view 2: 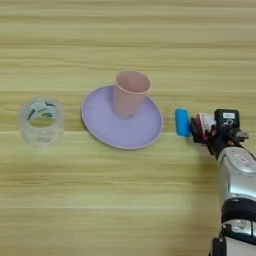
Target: Move the objects on the table
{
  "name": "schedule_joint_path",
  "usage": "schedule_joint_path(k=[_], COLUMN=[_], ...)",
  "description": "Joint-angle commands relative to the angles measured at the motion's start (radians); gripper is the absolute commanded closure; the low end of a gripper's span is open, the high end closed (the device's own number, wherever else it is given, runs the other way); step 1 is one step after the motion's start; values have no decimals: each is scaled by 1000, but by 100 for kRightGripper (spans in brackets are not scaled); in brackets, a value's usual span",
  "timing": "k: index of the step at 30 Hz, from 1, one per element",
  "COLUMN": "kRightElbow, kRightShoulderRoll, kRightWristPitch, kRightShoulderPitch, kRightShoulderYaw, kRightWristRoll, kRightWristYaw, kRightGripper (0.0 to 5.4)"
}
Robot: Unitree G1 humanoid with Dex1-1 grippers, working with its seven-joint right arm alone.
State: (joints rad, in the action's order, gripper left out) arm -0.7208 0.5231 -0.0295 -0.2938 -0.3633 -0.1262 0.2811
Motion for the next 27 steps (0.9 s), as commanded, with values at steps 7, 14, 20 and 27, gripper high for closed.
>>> schedule_joint_path(k=[7, 14, 20, 27], kRightElbow=[182, 354, 410, 395], kRightShoulderRoll=[46, -7, -26, -44], kRightWristPitch=[11, 80, 109, 115], kRightShoulderPitch=[-15, 45, 65, 58], kRightShoulderYaw=[-26, 12, 28, 48], kRightWristRoll=[-15, -27, -24, -19], kRightWristYaw=[-36, -13, -6, 1], kRightGripper=[6, 2, 2, 2])
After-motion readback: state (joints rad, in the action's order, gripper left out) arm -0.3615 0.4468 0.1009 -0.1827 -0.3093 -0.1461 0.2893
